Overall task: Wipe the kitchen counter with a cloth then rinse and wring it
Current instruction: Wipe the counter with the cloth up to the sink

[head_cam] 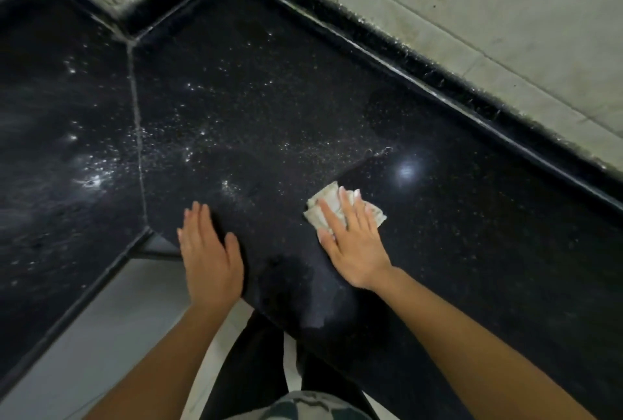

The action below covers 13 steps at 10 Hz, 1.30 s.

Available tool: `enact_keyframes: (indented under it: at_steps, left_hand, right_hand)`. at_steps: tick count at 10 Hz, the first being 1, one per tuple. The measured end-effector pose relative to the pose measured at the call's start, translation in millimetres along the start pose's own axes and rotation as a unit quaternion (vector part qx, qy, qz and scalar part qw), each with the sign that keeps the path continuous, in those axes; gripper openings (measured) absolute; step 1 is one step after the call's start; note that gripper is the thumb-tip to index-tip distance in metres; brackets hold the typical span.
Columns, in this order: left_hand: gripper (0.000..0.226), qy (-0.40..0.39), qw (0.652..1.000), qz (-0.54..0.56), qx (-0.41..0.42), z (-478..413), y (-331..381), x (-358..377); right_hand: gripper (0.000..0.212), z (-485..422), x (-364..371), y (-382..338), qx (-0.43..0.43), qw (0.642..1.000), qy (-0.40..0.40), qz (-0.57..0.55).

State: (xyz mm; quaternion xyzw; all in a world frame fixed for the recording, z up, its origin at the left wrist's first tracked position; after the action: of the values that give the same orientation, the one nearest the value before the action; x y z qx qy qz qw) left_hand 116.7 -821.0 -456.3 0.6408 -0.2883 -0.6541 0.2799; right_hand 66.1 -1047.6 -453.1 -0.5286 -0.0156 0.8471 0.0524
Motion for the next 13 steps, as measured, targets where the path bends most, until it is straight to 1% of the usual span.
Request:
enact_keyframes:
  at_steps: [1,2,3,4,5,6,7,8,9,10,11,12,13]
  left_hand:
    - [0.059,0.041,0.998,0.018,-0.047,-5,-5,0]
    - [0.061,0.058,0.994,0.012,-0.092,-10,-8,7]
    - [0.062,0.059,0.994,-0.030,-0.090,-11,-10,11]
    - [0.061,0.060,0.993,-0.055,-0.086,-11,-10,14]
    - [0.064,0.060,0.992,-0.073,-0.084,-11,-11,15]
    - [0.065,0.070,0.991,-0.081,-0.082,-10,-11,16]
    - [0.064,0.085,0.990,-0.083,-0.074,-10,-11,16]
    - [0.064,0.093,0.990,-0.085,-0.068,-11,-12,17]
    - [0.064,0.098,0.990,-0.082,-0.067,-12,-13,17]
    - [0.064,0.097,0.989,-0.084,-0.071,-12,-12,17]
    - [0.065,0.094,0.989,-0.084,-0.075,-12,-10,16]
    - [0.065,0.094,0.989,-0.083,-0.078,-12,-9,16]
    - [0.064,0.093,0.990,-0.080,-0.072,-12,-9,16]
  right_hand:
    - [0.053,25,11,-1,-0.088,0.995,-0.001,0.043]
    - [0.052,37,16,17,-0.156,0.983,0.001,0.094]
    - [0.052,31,11,47,-0.131,0.985,-0.004,0.111]
    - [0.060,11,-2,89,-0.002,0.998,0.008,0.062]
    - [0.061,-16,-17,127,0.116,0.993,0.009,0.031]
    - [0.059,-42,-32,153,0.206,0.978,0.013,-0.006]
    - [0.060,-70,-43,166,0.266,0.963,0.014,-0.036]
    - [0.059,-90,-52,165,0.308,0.949,0.012,-0.073]
    - [0.059,-93,-55,162,0.305,0.949,0.004,-0.077]
    - [0.060,-86,-52,145,0.233,0.972,-0.016,-0.024]
    - [0.058,-68,-39,104,0.110,0.993,-0.021,0.028]
    - [0.057,-39,-22,61,-0.033,0.998,-0.009,0.056]
    - [0.054,-14,-9,49,-0.138,0.986,-0.020,0.093]
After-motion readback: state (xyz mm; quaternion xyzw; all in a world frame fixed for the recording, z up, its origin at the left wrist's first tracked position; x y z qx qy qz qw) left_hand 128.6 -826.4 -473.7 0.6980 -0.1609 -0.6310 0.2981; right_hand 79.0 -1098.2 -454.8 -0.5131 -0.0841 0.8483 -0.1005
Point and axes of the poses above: each hand's wrist, its own z-axis away from the middle knuckle, its own x-axis out of the palm, y = z × x, the point moved 4 cm from there along -z, towards the middle knuckle, and after that the axes turned 14 degrees about z, right-handed, at the moved point
